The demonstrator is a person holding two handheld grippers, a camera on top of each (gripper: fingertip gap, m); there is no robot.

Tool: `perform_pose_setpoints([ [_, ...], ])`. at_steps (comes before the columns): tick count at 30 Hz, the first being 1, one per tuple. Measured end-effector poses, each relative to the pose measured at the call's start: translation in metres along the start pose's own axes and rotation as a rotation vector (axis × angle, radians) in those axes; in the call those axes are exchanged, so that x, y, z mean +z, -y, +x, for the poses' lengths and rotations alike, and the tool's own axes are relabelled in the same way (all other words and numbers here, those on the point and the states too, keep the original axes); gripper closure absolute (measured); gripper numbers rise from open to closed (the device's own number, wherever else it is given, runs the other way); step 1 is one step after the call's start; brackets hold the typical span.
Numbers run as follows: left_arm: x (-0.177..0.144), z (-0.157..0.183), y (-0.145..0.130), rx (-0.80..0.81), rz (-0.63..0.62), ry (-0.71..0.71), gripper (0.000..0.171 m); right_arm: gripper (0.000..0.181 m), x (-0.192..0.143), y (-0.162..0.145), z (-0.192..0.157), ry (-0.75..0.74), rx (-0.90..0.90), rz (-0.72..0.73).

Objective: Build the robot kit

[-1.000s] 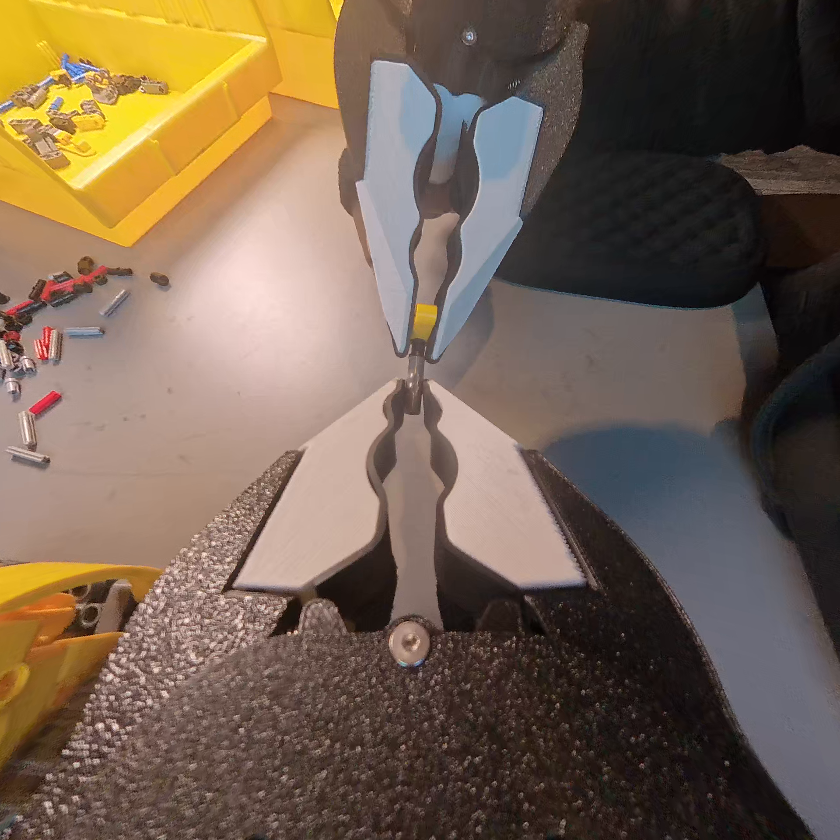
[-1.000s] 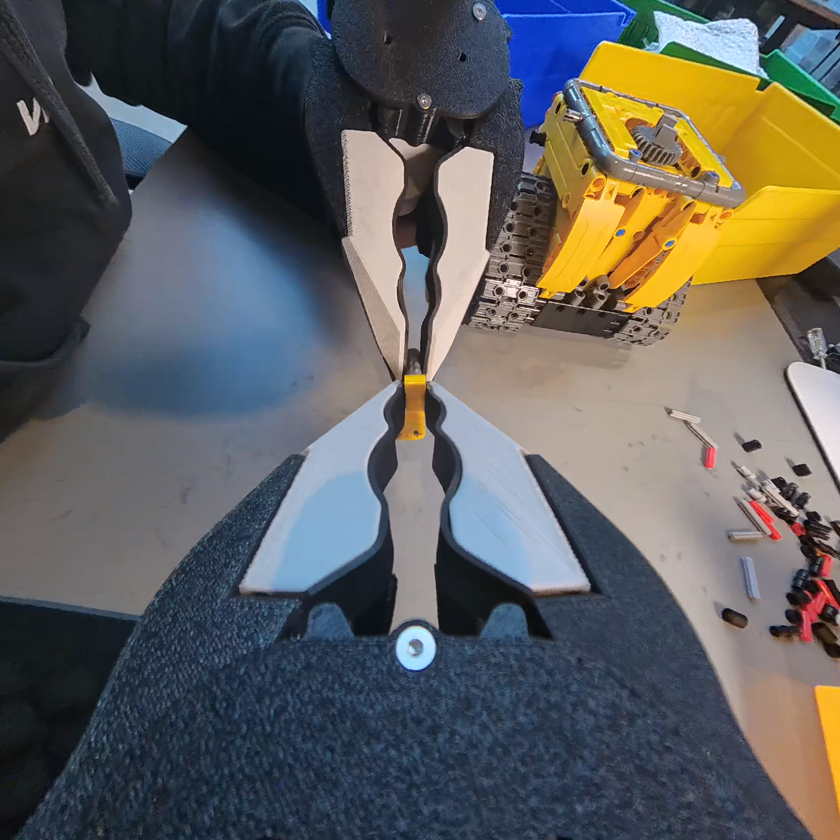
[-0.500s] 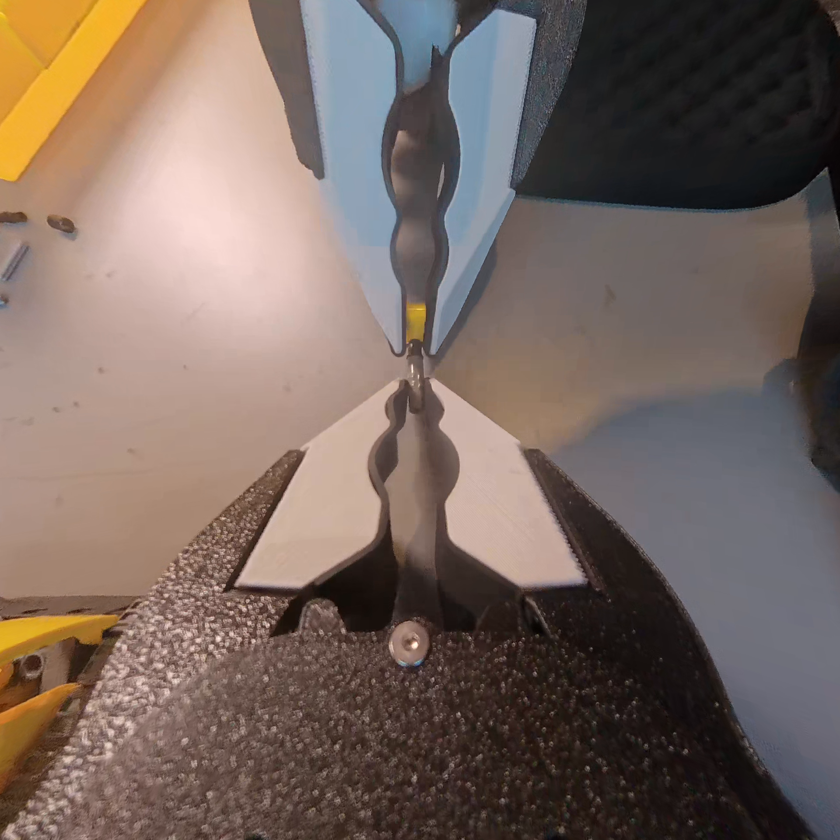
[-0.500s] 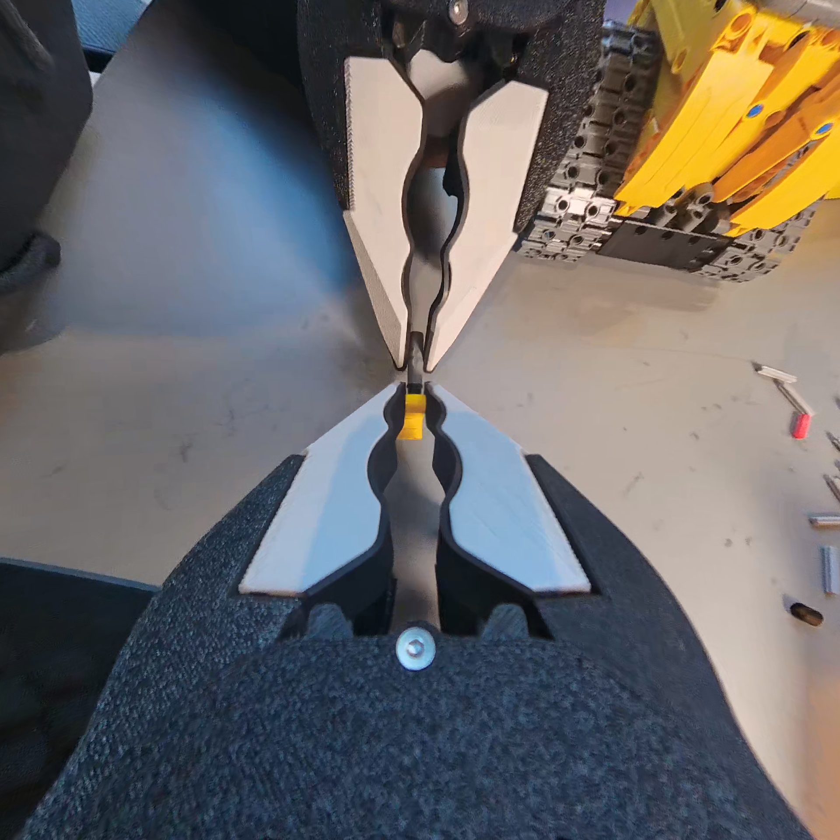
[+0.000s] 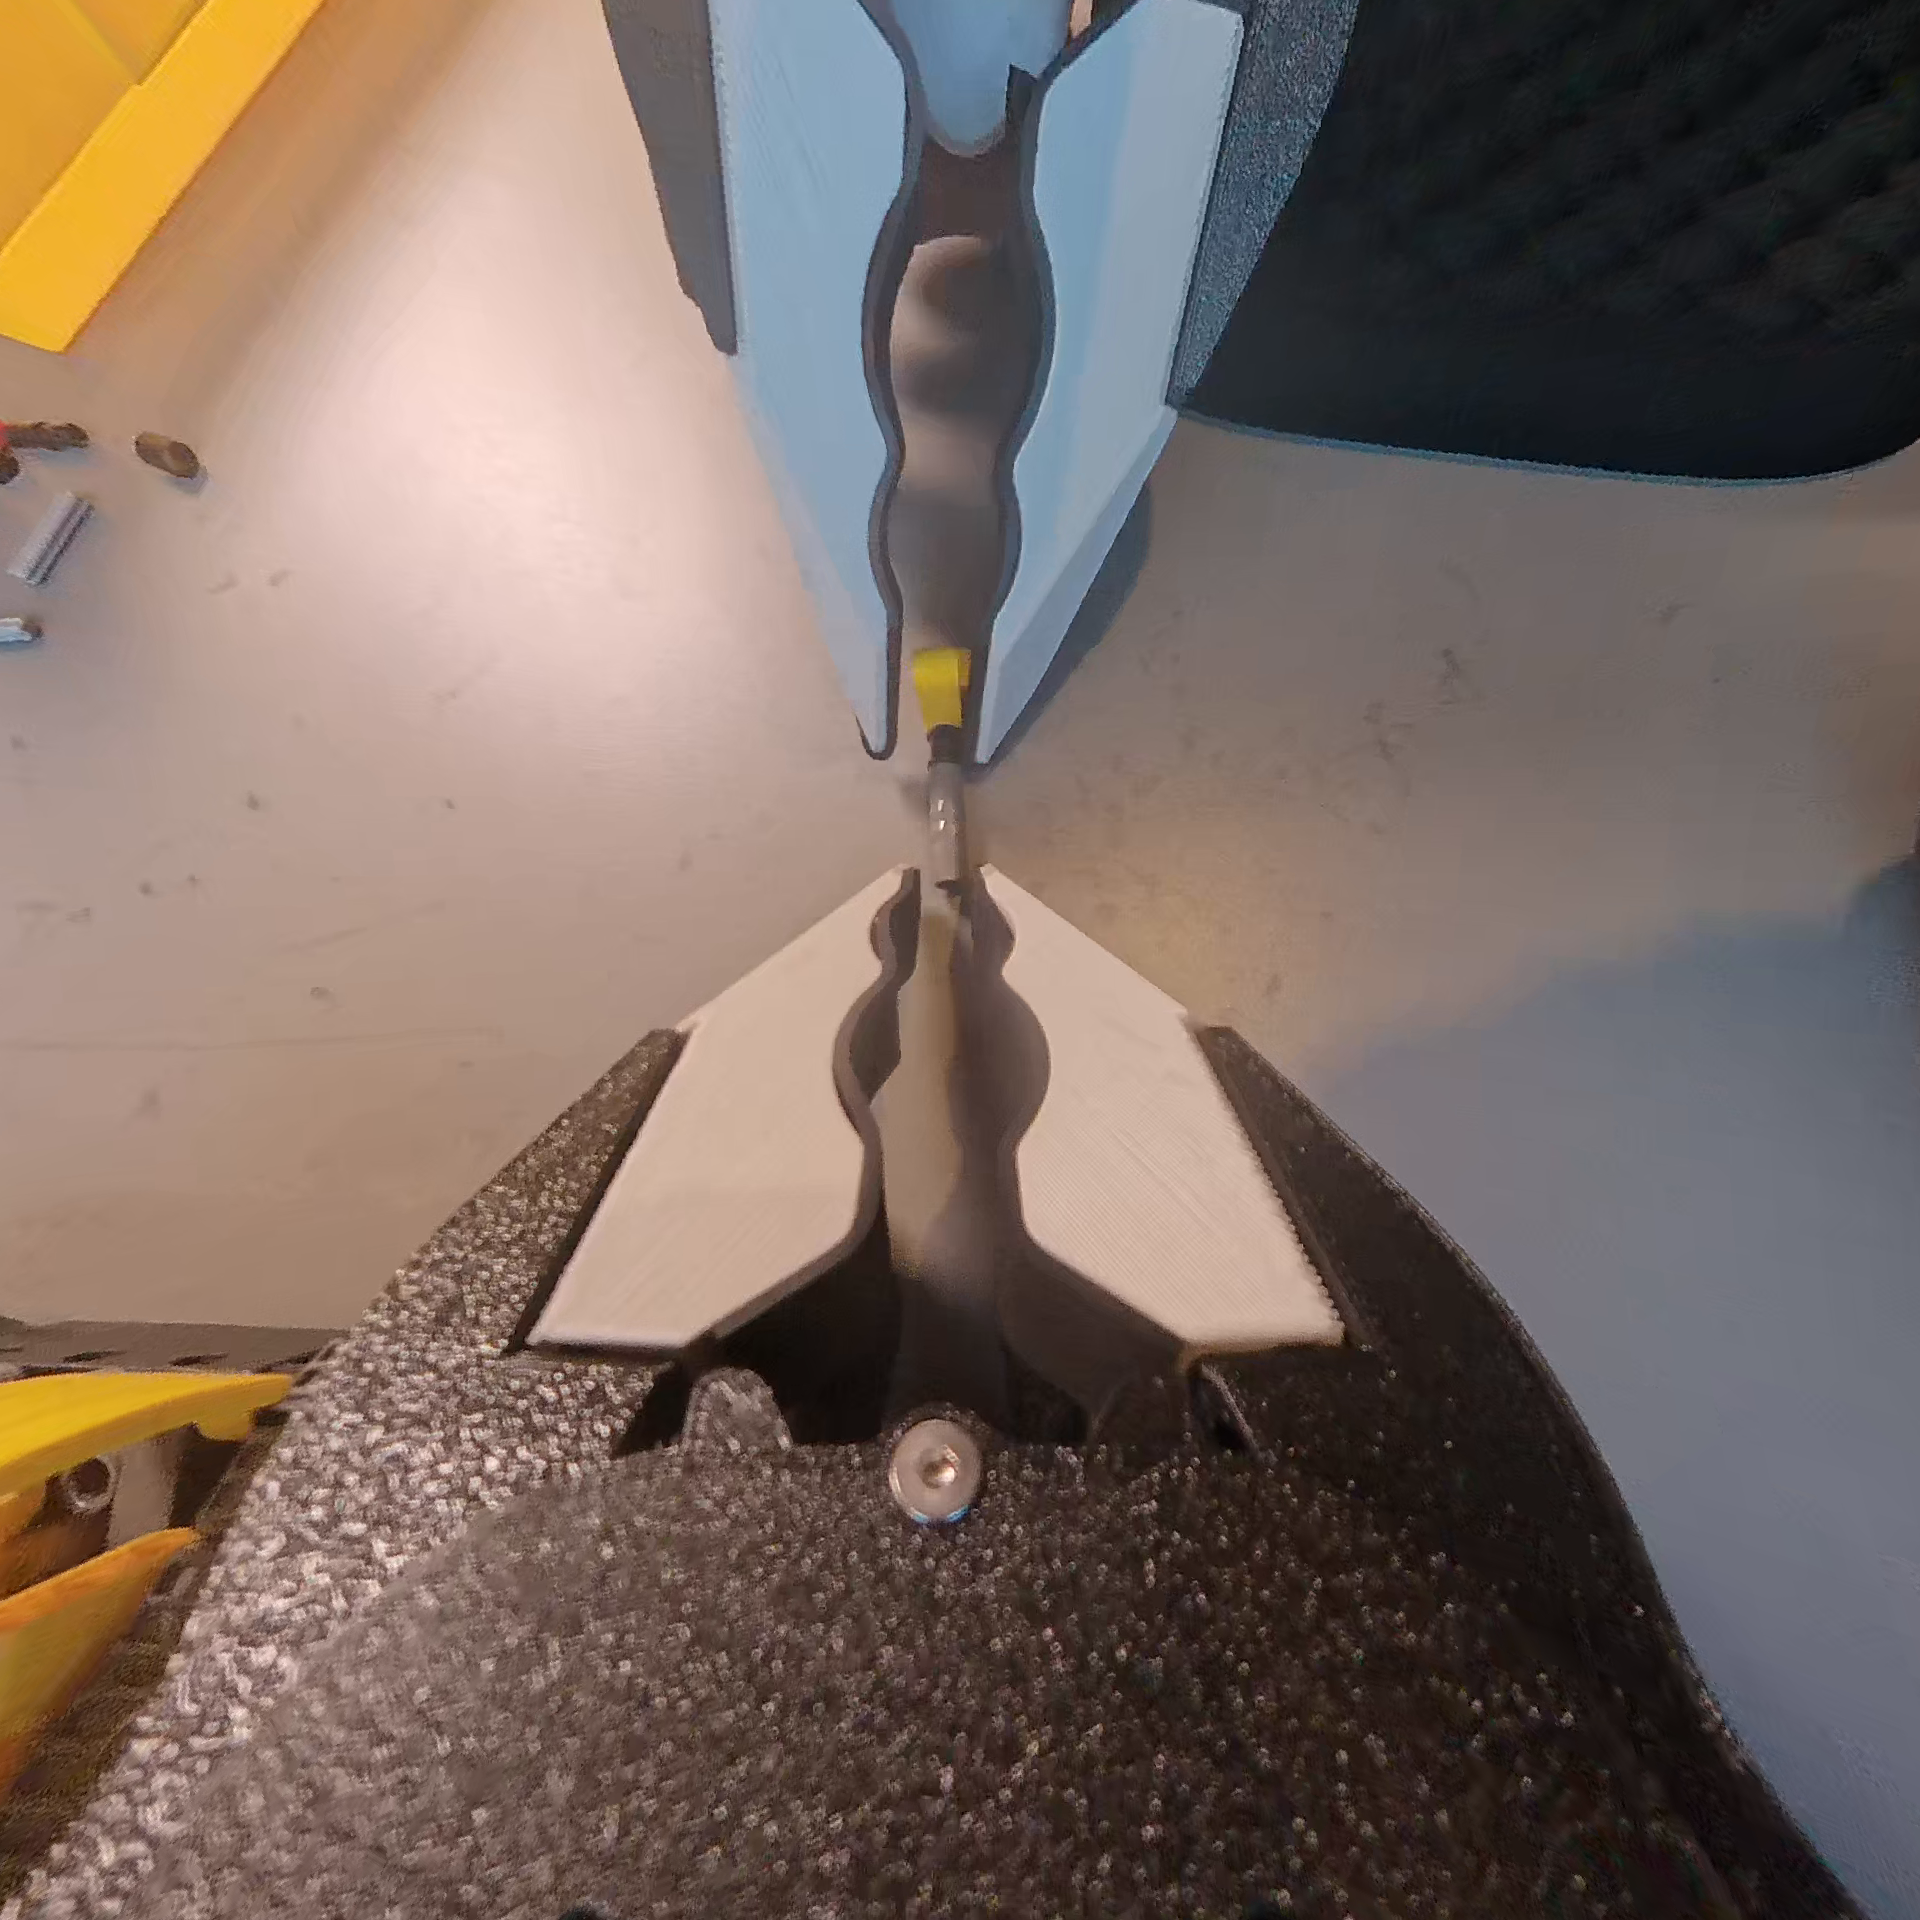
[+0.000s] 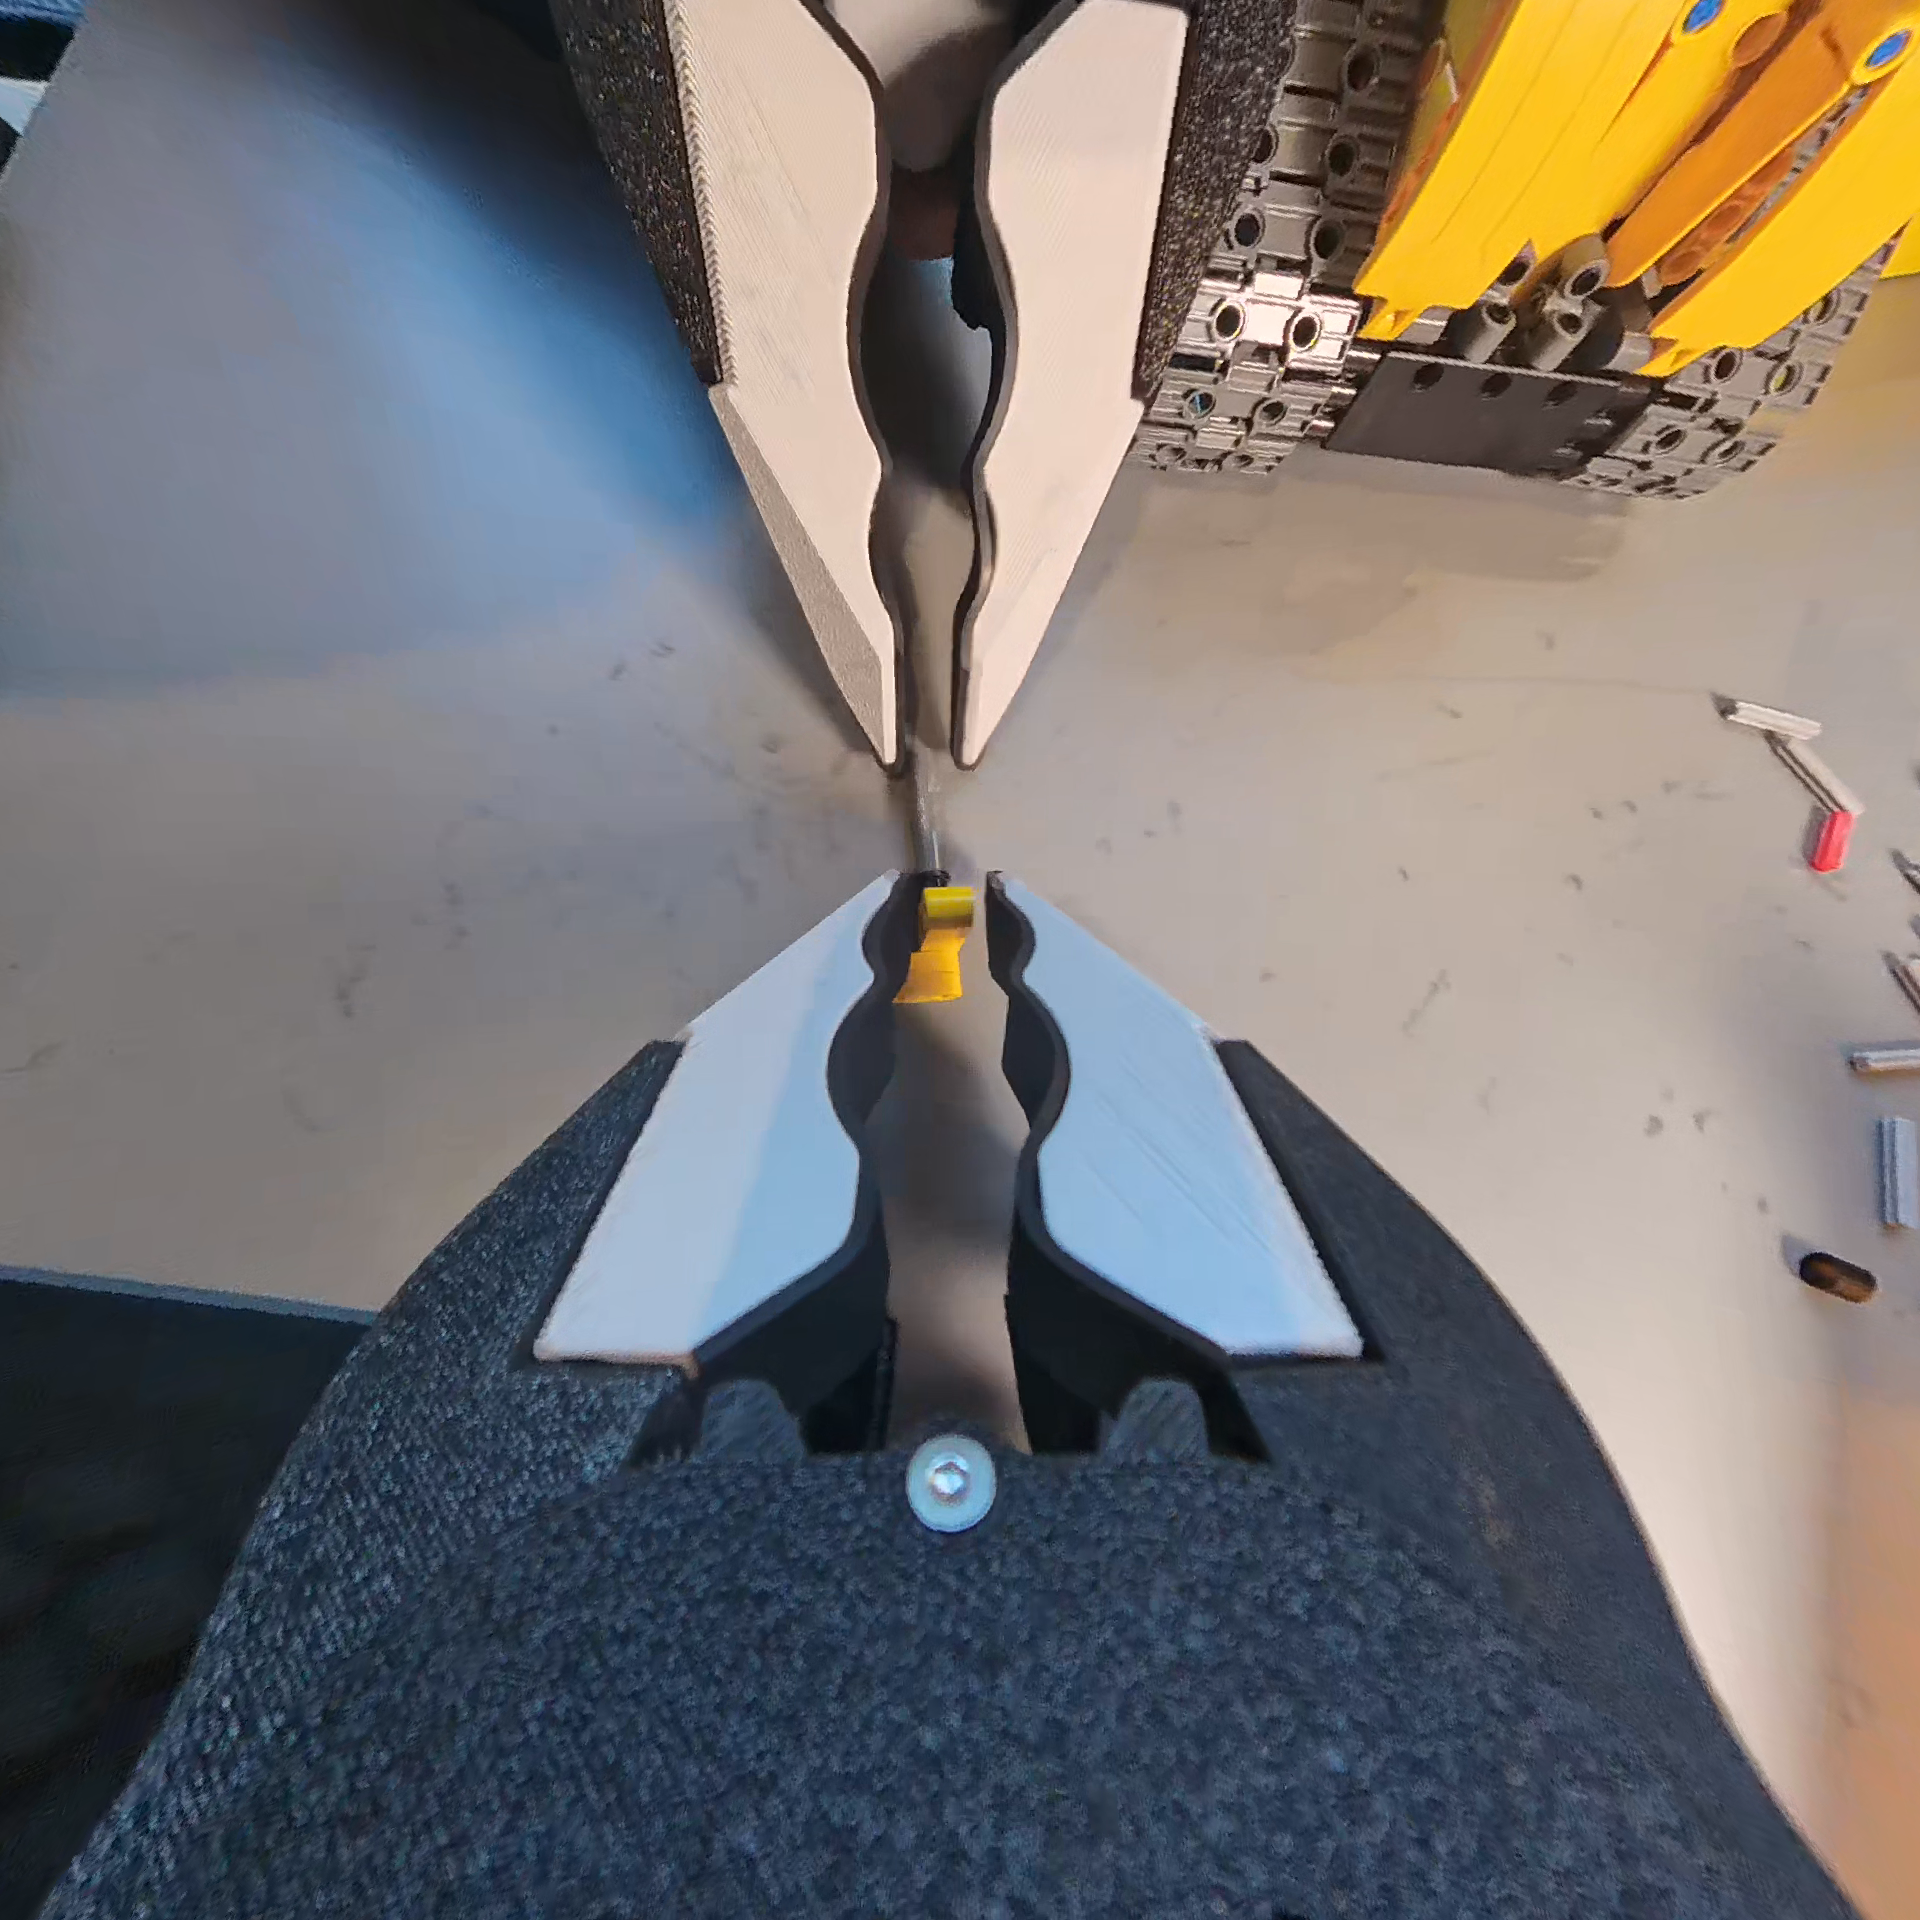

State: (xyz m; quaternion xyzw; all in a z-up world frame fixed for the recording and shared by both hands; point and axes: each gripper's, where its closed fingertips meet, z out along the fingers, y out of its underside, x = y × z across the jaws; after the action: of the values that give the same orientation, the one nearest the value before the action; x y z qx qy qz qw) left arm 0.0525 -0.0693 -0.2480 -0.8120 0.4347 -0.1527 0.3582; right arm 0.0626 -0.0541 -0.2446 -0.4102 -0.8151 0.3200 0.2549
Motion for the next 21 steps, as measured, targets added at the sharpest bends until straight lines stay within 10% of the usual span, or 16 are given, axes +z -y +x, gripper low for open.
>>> perform_pose_setpoints([
  [21,-0.008,-0.004,0.007,-0.003,0.058,0.036,0.158,0.173,-0.015,-0.012,0.020,-0.036,0.056,-0.001],
])
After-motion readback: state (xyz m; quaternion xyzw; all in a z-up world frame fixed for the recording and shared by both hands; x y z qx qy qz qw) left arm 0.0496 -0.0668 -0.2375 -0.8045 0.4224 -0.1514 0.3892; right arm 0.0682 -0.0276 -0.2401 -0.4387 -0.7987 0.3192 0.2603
